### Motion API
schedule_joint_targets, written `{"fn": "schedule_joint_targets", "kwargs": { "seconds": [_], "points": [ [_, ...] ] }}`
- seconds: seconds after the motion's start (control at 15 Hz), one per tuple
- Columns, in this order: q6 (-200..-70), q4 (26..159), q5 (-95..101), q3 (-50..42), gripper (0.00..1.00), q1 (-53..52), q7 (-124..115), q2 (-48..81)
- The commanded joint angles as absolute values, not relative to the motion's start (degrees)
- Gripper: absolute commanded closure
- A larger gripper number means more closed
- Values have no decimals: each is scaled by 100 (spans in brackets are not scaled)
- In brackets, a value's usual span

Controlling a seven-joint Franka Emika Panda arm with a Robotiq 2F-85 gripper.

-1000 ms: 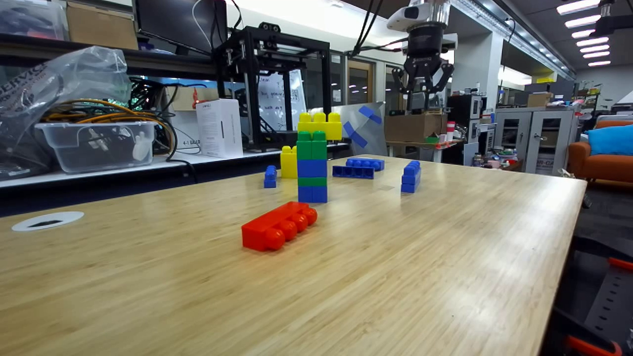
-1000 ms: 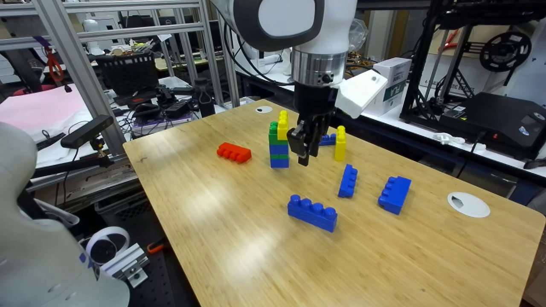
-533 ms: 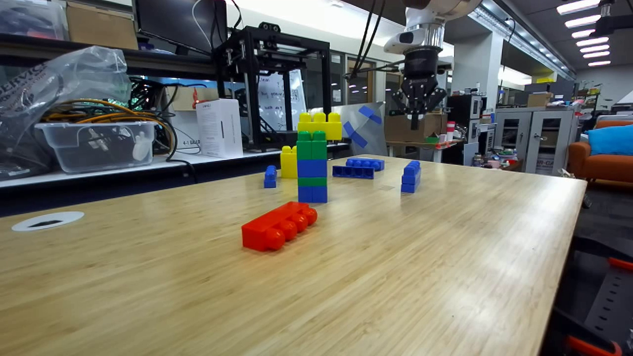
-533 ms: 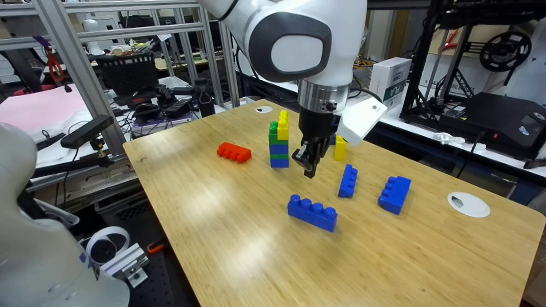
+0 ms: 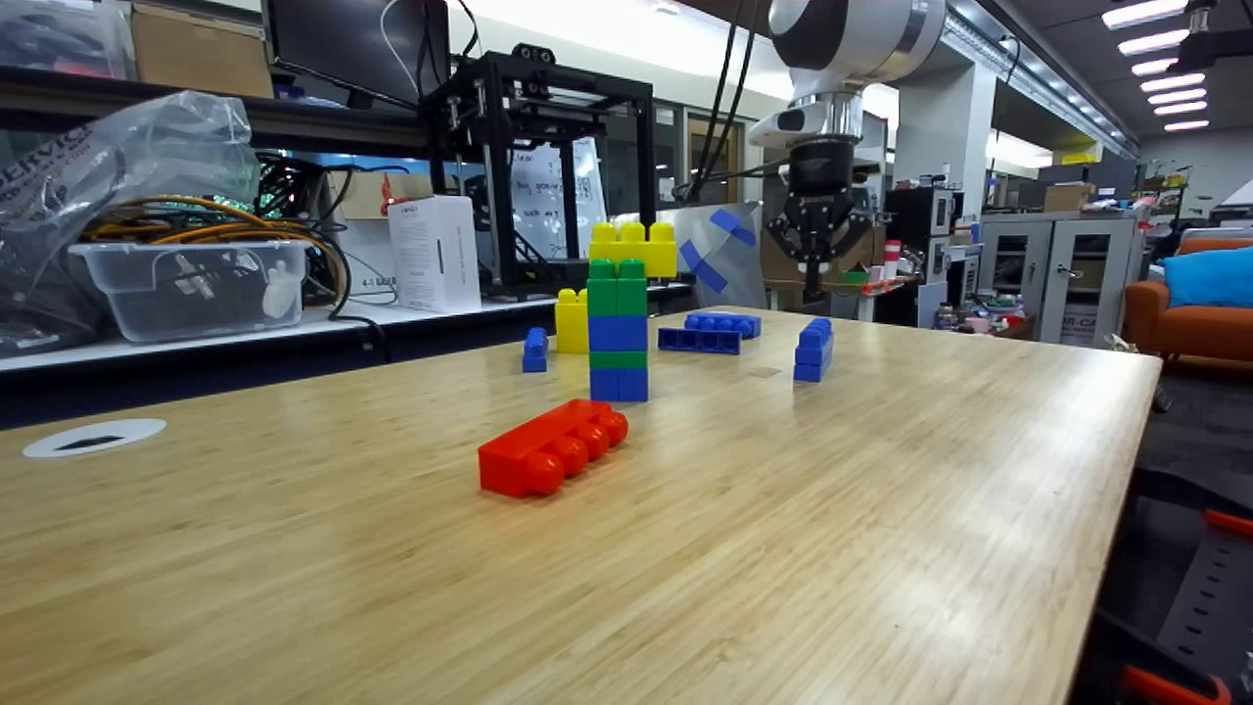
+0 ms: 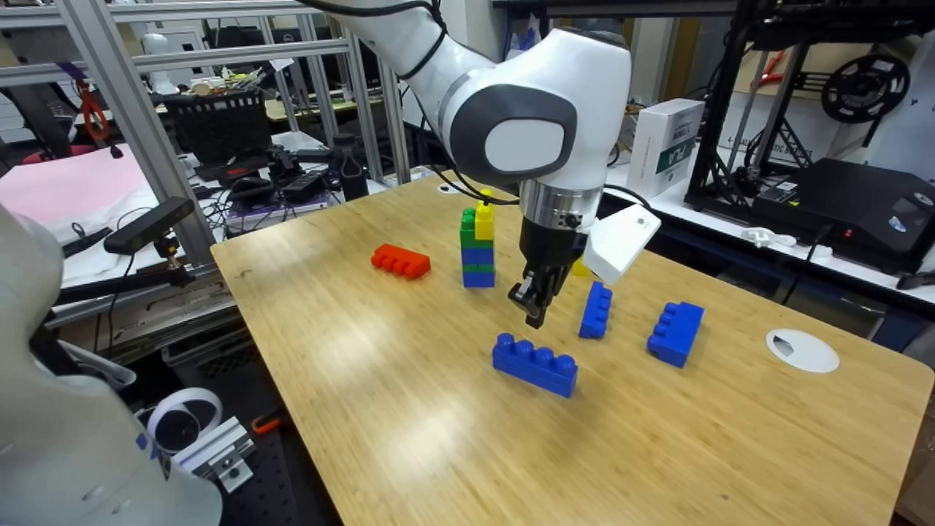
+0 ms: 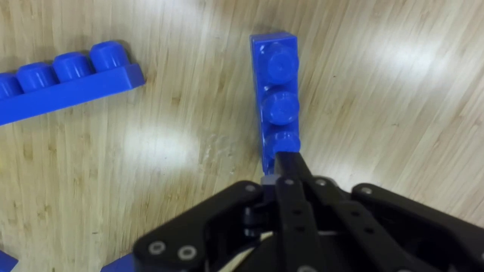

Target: Move the stack of blocks to the right and stack two blue blocks on it

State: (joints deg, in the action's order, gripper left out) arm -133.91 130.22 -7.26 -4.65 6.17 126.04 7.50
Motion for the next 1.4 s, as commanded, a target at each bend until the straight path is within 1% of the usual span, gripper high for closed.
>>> {"fn": "schedule_joint_targets", "kwargs": {
  "seconds": [0.0, 1.33],
  "points": [
    [-13487, 12876, -658, -390, 100, 663, 12527, 1007],
    [-13714, 12894, -551, -251, 100, 721, 12656, 1457]
  ]
}}
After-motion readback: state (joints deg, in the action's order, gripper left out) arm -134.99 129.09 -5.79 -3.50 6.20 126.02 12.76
